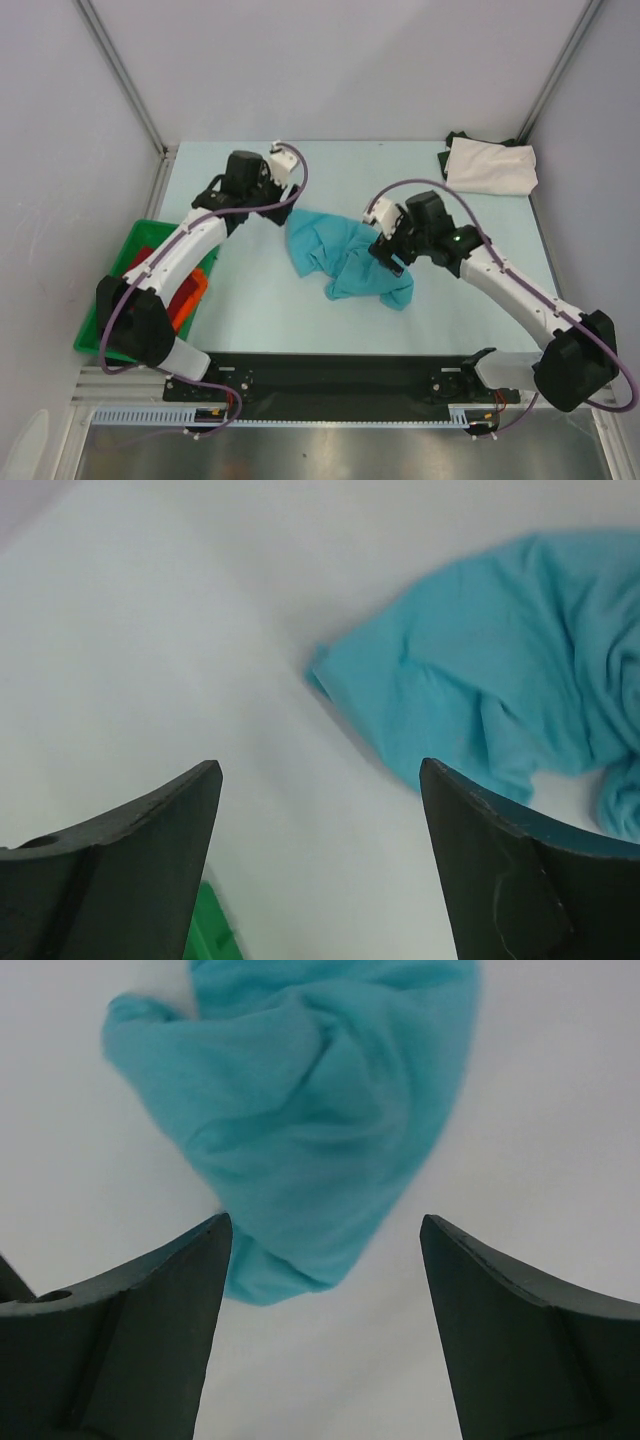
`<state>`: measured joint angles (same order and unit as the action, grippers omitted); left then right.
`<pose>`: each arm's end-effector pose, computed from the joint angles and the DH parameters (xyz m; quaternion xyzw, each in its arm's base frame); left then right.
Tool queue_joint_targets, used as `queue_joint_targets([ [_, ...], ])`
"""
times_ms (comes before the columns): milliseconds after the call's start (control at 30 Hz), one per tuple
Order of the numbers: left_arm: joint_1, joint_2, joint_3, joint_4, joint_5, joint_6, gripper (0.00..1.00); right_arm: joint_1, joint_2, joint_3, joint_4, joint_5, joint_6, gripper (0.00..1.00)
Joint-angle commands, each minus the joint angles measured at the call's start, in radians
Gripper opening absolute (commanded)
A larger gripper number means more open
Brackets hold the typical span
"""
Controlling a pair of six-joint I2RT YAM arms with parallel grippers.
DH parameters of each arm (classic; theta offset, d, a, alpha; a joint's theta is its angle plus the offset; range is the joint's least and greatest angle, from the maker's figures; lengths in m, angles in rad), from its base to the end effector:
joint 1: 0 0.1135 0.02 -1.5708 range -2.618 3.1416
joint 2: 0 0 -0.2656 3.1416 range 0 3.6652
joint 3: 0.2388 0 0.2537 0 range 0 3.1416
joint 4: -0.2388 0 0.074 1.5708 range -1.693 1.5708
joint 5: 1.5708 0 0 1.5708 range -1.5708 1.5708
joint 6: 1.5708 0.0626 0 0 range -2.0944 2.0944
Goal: Fold and stack the t-shirts
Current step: Move the tshirt to the center of the board, then flatten the tshirt out
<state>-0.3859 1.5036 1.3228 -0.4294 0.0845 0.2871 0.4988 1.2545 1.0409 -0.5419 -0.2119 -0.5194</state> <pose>0.3382 -0.1431 0.3151 0.3110 0.8299 -0.0602 0.4592 0.2479 0.1500 0.2796 -0.4815 0.7767 0.0930 0.3952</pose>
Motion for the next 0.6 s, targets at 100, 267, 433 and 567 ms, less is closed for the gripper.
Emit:
queue_joint_targets([
  [100, 0.016, -0.101, -0.166, -0.006, 0.011, -0.054, 0.85, 0.138, 0.078, -0.105, 0.138, -0.099, -0.108, 0.75],
  [267, 0.036, -0.144, -0.218, -0.022, -0.015, -0.045, 0.85, 0.165, 0.201, 0.005, 0.108, -0.254, -0.093, 0.71],
  [433, 0.041, -0.195, -0.28, -0.012, -0.051, -0.037, 0.85, 0.214, 0.287, 0.062, 0.05, -0.323, -0.099, 0.71],
  [567, 0.041, -0.227, -0.3, 0.001, -0.081, -0.069, 0.85, 0.233, 0.336, 0.088, 0.03, -0.349, -0.113, 0.66],
])
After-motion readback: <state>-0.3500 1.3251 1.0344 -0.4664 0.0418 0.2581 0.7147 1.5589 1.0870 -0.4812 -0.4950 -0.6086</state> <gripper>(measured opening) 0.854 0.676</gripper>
